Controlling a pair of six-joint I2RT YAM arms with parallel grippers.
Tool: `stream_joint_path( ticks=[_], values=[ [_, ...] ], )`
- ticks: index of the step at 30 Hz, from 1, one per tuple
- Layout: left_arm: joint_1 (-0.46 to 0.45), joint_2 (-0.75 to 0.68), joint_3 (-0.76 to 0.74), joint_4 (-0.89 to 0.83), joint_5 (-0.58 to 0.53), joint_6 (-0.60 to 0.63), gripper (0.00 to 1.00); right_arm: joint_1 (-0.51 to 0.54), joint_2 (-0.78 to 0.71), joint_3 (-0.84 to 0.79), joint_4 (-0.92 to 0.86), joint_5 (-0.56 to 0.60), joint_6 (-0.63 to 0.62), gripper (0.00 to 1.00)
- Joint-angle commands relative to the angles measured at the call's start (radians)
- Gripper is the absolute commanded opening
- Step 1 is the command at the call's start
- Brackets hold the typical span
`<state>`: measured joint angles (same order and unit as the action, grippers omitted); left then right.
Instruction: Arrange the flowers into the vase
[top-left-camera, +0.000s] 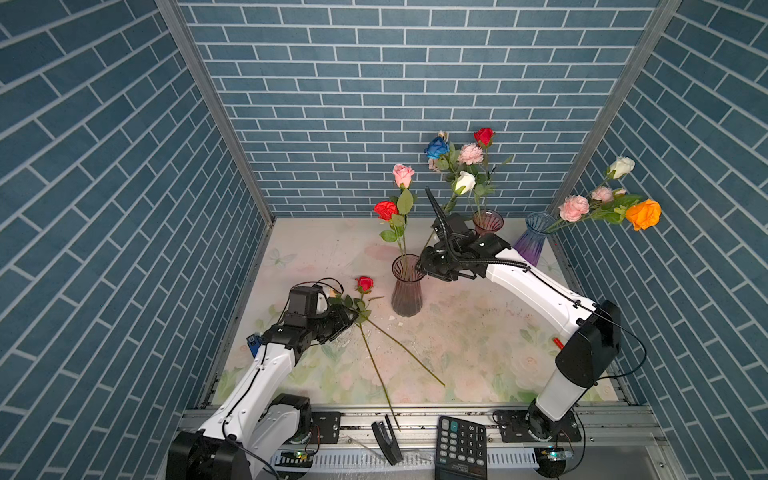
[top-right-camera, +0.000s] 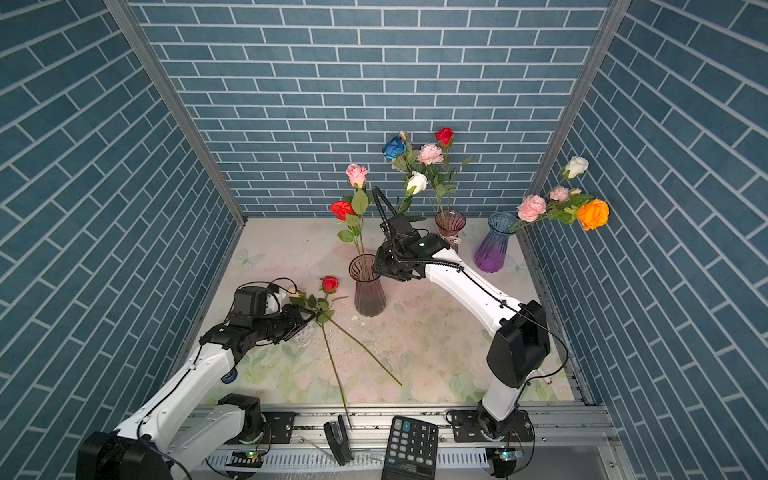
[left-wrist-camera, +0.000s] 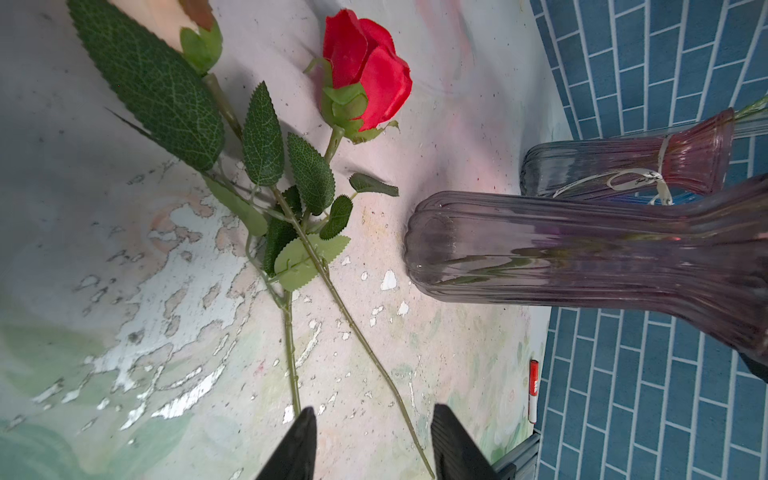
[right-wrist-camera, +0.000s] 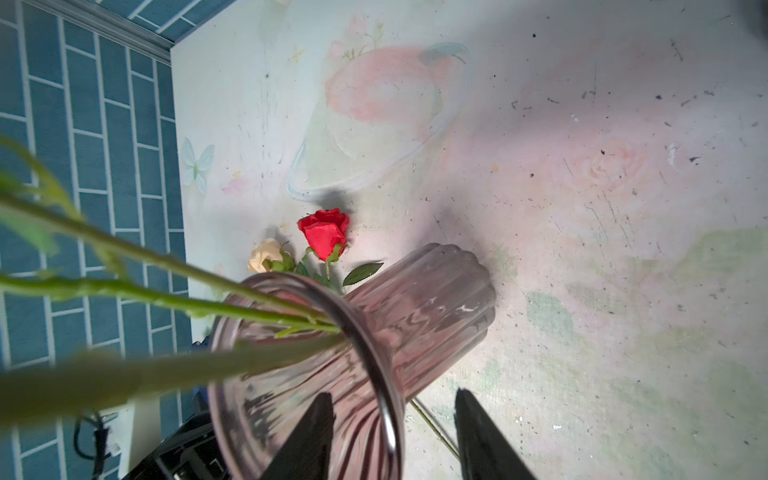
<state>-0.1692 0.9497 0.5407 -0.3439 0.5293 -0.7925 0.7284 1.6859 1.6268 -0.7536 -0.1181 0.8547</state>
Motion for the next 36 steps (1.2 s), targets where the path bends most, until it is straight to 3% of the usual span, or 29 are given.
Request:
stream_joint_path(
  ticks=[1, 16, 21, 30, 36],
  values=[
    [0.007, -0.005, -0.009, -0.025, -0.002, 0.009, 0.47, 0.005, -0.120, -0.031, -0.011, -0.003, -0.020, 0.48],
    [0.007, 0.129, -0.012, 0.066, -0.022, -0.084, 0.44, 0.006, -0.526, -0.558, 0.164, -0.196, -0.086, 0.34],
    [0.005, 0.197, -0.023, 0.167, 0.004, -0.191, 0.44, 0.004, -0.610, -0.733, 0.161, -0.135, -0.138, 0.32],
    [-0.027, 0.328, 0.030, 0.176, -0.013, -0.333, 0.37, -0.002, -0.743, -0.998, 0.255, 0.056, -0.161, 0.26],
    [-0.108, 0.405, 0.117, 0.105, -0.094, -0.369, 0.37, -0.074, -0.765, -1.060, 0.303, -0.011, -0.149, 0.26]
  ],
)
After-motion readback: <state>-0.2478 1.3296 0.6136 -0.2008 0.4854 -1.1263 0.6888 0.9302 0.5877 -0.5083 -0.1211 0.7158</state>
